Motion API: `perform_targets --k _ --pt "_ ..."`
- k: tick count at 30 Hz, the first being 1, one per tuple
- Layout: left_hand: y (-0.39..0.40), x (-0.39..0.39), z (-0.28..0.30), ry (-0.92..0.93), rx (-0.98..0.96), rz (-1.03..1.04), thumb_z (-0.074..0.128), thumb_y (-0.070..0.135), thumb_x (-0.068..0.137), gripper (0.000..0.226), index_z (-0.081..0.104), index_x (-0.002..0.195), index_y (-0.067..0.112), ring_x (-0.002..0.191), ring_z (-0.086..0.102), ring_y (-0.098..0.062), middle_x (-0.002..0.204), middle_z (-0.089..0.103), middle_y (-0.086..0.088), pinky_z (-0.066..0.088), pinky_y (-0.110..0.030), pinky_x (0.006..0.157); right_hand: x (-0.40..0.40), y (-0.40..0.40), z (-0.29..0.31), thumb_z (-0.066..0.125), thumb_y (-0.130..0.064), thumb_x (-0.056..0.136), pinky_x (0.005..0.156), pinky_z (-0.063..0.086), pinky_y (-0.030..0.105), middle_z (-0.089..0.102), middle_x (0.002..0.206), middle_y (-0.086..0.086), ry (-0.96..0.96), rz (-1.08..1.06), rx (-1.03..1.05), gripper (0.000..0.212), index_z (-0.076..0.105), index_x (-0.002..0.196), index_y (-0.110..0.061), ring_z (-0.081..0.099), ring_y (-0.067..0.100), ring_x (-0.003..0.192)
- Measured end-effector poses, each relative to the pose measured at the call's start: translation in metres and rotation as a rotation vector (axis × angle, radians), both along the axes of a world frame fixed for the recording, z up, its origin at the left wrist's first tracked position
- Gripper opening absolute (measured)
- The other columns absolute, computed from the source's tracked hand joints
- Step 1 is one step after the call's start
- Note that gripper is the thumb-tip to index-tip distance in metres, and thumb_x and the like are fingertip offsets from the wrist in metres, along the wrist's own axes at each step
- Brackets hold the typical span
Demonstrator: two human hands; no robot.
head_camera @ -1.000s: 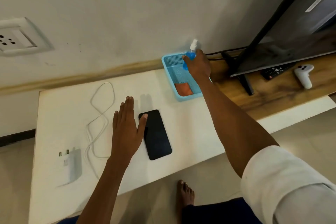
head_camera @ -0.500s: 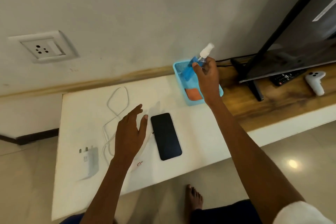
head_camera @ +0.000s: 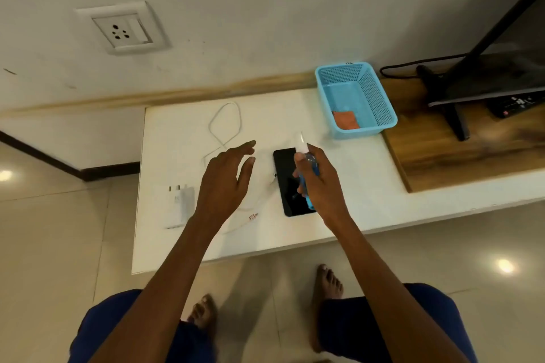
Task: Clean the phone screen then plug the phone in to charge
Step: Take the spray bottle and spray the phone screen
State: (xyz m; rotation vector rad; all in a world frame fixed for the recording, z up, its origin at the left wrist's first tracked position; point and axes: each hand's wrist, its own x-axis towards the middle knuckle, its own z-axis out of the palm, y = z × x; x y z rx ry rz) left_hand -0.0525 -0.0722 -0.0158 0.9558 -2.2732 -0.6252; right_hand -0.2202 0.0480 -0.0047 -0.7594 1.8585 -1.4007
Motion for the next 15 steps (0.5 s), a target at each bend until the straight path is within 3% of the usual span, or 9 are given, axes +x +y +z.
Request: perform_targets --k 4,6,9,15 --pt "0.001 0.001 0.01 0.099 0.049 0.081 0.041 0.039 0.104 0.036 0.049 0.138 0.031 0.099 0.058 0.003 0.116 0.064 0.017 0.041 -0.022 0.093 -0.006 -0.019 -0.009 0.048 -0.069 0.089 0.08 0.058 0.042 0.069 0.101 -0.011 0.264 0.198 0.082 0.051 0.052 0.13 -0.039 0.068 0.017 0.089" --pt "0.002 -0.002 0.013 0.139 0.067 0.084 0.044 0.037 0.103 0.034 0.053 0.135 0.03 0.095 0.059 0.0 0.114 0.064 0.016 0.044 -0.022 0.088 -0.01 -0.018 -0.014 0.042 -0.074 0.086 0.085 0.056 0.036 0.067 0.111 -0.011 0.394 0.248 0.116 0.054 0.048 0.13 -0.043 0.067 0.015 0.095" --pt "0.006 -0.007 0.014 0.197 0.097 0.032 0.052 0.031 0.102 0.027 0.063 0.126 0.026 0.088 0.058 0.002 0.106 0.064 0.014 0.04 -0.011 0.079 -0.011 -0.013 -0.015 0.041 -0.07 0.089 0.084 0.049 0.024 0.063 0.118 -0.018 0.539 0.304 0.107 0.05 0.044 0.132 -0.045 0.061 0.005 0.095" --pt "0.012 -0.013 0.019 0.178 0.17 -0.077 0.062 0.025 0.097 0.018 0.072 0.111 0.021 0.082 0.059 -0.008 0.097 0.065 0.008 0.037 -0.01 0.073 -0.014 -0.005 -0.011 0.047 -0.06 0.09 0.083 0.048 0.025 0.063 0.116 -0.019 0.588 0.368 0.102 0.046 0.05 0.131 -0.04 0.059 0.006 0.091"
